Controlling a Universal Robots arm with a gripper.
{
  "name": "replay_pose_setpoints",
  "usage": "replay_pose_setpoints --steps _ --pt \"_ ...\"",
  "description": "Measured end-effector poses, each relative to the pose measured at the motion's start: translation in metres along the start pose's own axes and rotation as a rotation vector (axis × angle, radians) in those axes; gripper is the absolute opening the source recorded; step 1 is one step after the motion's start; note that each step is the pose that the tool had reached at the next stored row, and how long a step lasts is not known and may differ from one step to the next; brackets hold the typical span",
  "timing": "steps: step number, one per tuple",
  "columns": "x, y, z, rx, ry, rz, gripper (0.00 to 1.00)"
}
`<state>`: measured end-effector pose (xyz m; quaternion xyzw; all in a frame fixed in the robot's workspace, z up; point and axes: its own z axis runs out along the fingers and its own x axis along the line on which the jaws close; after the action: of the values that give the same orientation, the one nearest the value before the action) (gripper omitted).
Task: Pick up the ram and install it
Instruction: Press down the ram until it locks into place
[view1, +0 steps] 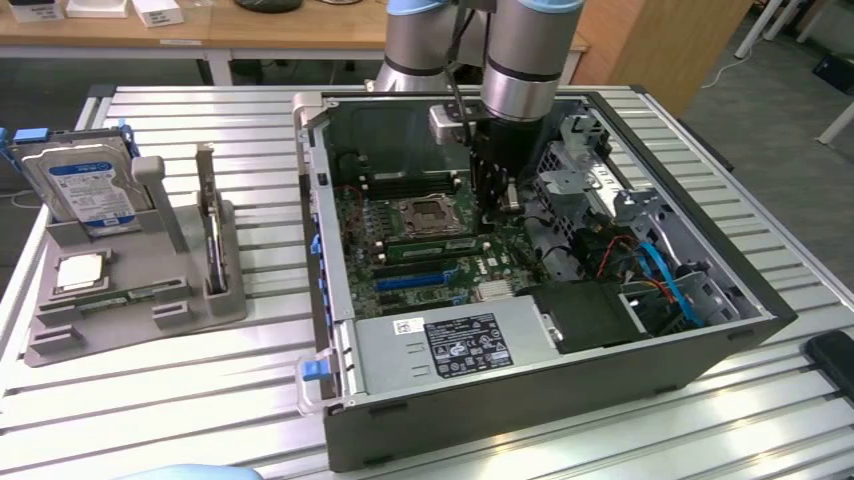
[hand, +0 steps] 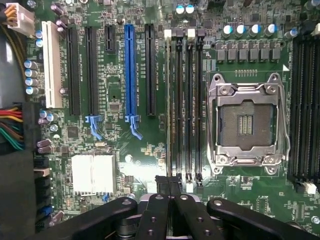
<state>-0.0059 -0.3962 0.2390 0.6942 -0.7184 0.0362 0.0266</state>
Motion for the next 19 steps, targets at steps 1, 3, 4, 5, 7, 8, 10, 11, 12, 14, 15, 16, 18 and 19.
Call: replay_pose_setpoints --steps 1,3,4,5,7,8,10,11,12,14,15,16,18,19 --pt "-0.0001 0.0000 0.0012 0.0002 0.0034 0.000 0.10" --pt "-0.0005 0.0001 0.0057 0.0004 0.0078 0.000 0.10" --pt "-0.0006 0.0001 0.0063 0.0004 0.0085 0.000 0.10" --pt "-0.0006 0.0001 0.0068 0.0004 0.0094 0.000 0.10" --pt "-0.0007 0.0001 0.0076 0.0005 0.0107 0.000 0.10" --pt "-0.0007 0.0001 0.0080 0.0005 0.0112 0.000 0.10" --pt "-0.0007 0.0001 0.0081 0.0005 0.0118 0.000 0.10" --pt "-0.0007 0.0002 0.0081 0.0004 0.0118 0.000 0.10" --pt "-0.0007 0.0001 0.0081 0.0005 0.0117 0.000 0.10" --pt "-0.0007 0.0001 0.0082 0.0005 0.0116 0.000 0.10" --pt "-0.0007 0.0001 0.0082 0.0005 0.0116 0.000 0.10" --pt "-0.0008 0.0002 0.0084 0.0005 0.0115 0.000 0.10" --pt "-0.0012 0.0003 0.0088 0.0005 0.0114 0.000 0.10" --pt "-0.0012 0.0004 0.0090 0.0005 0.0116 0.000 0.10"
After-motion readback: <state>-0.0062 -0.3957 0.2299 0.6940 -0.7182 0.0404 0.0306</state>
